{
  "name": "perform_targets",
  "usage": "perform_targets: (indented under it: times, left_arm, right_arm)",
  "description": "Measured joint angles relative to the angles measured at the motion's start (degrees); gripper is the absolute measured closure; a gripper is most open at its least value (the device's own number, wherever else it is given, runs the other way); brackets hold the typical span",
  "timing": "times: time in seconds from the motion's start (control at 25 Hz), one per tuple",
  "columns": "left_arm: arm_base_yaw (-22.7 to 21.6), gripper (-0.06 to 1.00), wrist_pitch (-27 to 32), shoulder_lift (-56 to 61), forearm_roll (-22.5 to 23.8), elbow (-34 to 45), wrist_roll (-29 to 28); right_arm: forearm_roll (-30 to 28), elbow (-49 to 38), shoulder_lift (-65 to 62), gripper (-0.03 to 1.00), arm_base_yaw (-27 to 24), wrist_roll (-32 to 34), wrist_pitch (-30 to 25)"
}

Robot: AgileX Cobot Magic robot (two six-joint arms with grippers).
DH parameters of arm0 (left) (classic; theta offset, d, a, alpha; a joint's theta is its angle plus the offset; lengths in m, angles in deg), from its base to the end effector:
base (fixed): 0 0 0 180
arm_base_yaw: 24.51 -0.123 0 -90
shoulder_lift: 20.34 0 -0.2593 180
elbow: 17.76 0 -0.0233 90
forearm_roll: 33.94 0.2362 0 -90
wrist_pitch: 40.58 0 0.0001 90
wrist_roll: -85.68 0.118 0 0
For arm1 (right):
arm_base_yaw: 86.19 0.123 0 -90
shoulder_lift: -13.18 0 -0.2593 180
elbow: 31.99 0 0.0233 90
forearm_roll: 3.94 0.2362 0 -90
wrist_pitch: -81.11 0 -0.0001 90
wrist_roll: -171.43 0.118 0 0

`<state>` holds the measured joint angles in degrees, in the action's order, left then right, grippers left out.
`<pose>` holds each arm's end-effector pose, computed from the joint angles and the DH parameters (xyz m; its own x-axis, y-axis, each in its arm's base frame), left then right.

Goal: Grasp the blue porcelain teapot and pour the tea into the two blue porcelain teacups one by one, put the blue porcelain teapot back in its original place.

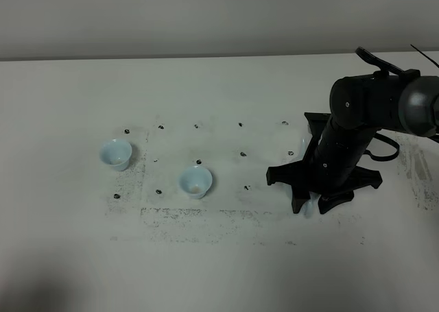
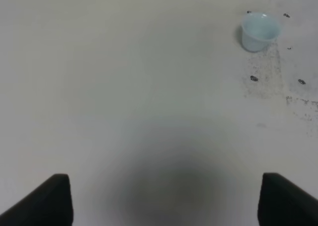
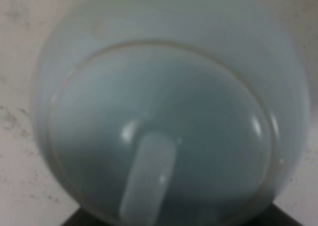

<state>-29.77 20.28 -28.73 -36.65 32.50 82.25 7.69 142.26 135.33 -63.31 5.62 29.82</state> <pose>0.0359 -0.0016 0.2455 -0.4838 -0.1276 -0.8658 -0.0962 0.9911 -0.0923 0.3073 0.1499 0.0993 -0.9990 -0.0283 0.0351 -0.0225 0.9876 0.1552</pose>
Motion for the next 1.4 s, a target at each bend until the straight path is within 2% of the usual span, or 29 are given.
perform_targets:
  times: [0.12,0.24,0.48,1.2,1.4]
  left_arm:
    - [0.0,0.22,-0.1,0.0,0.0,0.0,0.0]
    - [0.0,0.22,-0.1,0.0,0.0,0.0,0.0]
    - [0.0,0.22,-0.1,0.0,0.0,0.0,0.0]
    - [0.0,0.22,-0.1,0.0,0.0,0.0,0.0]
    - [0.0,0.22,-0.1,0.0,0.0,0.0,0.0]
  right_arm:
    - [0.0,0.0,0.0,0.59,0.0,0.0,0.0]
    - [0.0,0.0,0.0,0.66,0.0,0.0,0.0]
    - [-0.2,0.0,0.0,0.92,0.0,0.4,0.0]
    - [-1.8,0.0,-2.3,0.92,-0.1,-2.0,0.6]
    - [-3.4,0.4,-4.8,0.92,-0.3,-3.2,-2.5]
